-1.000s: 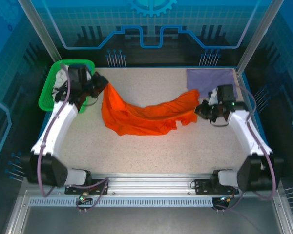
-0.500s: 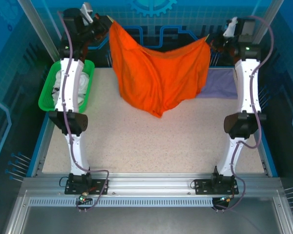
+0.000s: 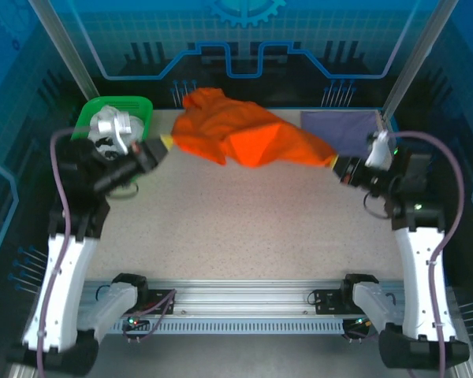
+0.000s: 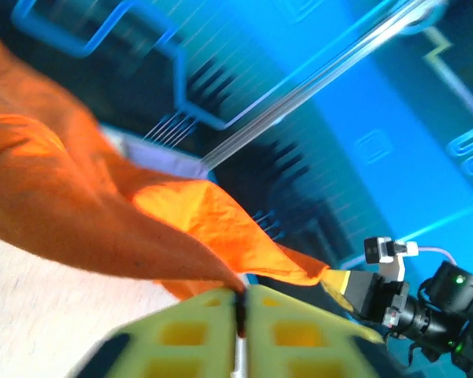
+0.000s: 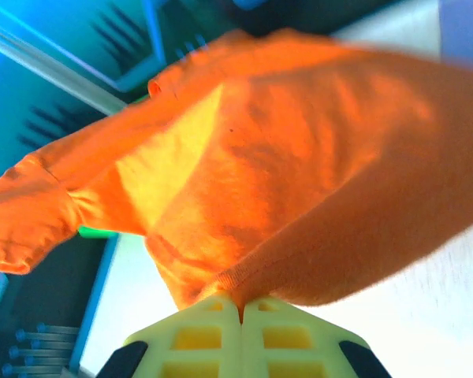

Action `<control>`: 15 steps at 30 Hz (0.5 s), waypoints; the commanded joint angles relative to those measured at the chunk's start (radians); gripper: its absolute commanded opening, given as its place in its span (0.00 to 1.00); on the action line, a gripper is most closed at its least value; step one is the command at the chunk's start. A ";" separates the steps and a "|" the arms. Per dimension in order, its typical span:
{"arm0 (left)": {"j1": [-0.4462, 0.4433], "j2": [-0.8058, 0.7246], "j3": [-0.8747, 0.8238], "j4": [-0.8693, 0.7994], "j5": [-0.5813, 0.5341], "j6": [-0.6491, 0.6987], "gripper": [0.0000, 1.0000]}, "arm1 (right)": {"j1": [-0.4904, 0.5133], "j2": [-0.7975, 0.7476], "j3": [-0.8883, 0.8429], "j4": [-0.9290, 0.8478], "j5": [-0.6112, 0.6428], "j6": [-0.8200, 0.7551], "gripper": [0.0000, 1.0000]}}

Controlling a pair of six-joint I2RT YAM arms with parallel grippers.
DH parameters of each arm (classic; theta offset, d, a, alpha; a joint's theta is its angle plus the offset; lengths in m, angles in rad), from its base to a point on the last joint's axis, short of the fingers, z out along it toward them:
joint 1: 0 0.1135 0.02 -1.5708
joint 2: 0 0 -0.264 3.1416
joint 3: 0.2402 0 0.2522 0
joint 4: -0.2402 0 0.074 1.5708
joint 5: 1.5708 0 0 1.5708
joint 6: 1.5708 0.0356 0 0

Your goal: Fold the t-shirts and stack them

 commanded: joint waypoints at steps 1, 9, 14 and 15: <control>-0.014 -0.198 -0.146 -0.314 -0.242 0.040 0.34 | -0.025 -0.093 -0.221 -0.126 0.042 -0.011 0.14; -0.029 -0.201 -0.227 -0.306 -0.552 -0.051 0.72 | -0.103 -0.164 -0.242 -0.144 0.143 0.063 0.67; -0.113 0.194 -0.069 -0.225 -0.454 -0.005 0.68 | -0.080 0.080 -0.129 -0.056 0.123 0.048 0.64; -0.154 0.273 -0.030 -0.217 -0.489 0.015 0.67 | -0.063 0.143 -0.108 -0.051 0.141 0.037 0.61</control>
